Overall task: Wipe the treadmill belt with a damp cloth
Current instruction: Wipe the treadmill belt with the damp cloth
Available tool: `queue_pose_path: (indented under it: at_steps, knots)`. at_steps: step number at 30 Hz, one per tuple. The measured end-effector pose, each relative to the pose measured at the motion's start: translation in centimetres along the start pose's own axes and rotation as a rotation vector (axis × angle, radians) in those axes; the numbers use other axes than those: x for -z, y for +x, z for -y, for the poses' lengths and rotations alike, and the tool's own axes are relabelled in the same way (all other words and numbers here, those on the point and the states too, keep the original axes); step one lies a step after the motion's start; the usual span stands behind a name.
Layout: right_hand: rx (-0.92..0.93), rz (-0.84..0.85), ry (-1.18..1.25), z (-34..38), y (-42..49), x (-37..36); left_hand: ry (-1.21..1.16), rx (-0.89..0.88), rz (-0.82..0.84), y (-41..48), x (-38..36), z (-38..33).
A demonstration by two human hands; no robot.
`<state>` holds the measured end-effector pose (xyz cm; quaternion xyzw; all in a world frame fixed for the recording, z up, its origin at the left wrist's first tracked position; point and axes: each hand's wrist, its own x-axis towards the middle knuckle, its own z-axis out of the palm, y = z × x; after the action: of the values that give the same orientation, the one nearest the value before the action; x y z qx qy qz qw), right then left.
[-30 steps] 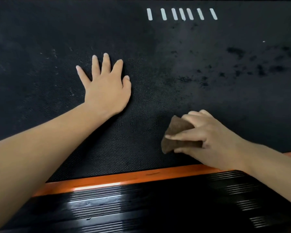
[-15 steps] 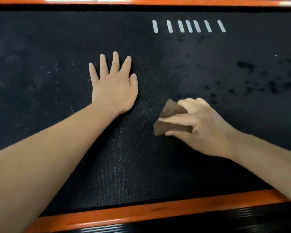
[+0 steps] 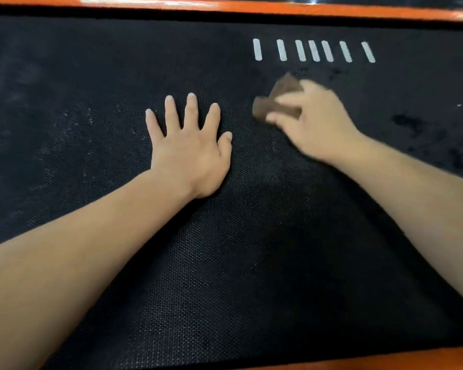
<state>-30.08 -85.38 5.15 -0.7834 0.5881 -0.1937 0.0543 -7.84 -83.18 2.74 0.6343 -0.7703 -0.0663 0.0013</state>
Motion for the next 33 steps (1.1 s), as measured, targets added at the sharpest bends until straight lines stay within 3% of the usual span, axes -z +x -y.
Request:
queue_pose_path:
  at_steps: [3, 8, 10, 15, 22, 27, 33]
  knots:
    - [-0.133, -0.093, -0.040, -1.3, 3.7, -1.1, -0.035, -0.012, -0.024, 0.5, 0.1, -0.1]
    - [0.062, 0.025, 0.098, 1.1, -1.3, -0.9, -0.053, 0.050, -0.034, 1.2, -0.3, -0.6]
    - [0.080, 0.003, 0.035, 0.0, 1.0, -0.8, -0.031, 0.039, -0.041, 1.2, -0.5, -0.6]
    - [-0.172, -0.085, 0.004, -3.7, 11.5, -1.5, -0.025, 0.040, -0.042, 1.1, -0.4, -0.7]
    - [0.037, -0.005, 0.079, -2.7, 8.9, -2.3, -0.026, 0.029, -0.069, 1.1, -0.4, -0.8]
    - [-0.241, -0.125, -0.038, -3.7, 16.5, -3.5, -0.035, 0.030, -0.060, 1.1, -0.4, -0.7]
    - [-0.033, 0.003, 0.016, -2.8, 14.4, -3.3, -0.041, 0.027, -0.055, 1.0, -0.3, -0.7]
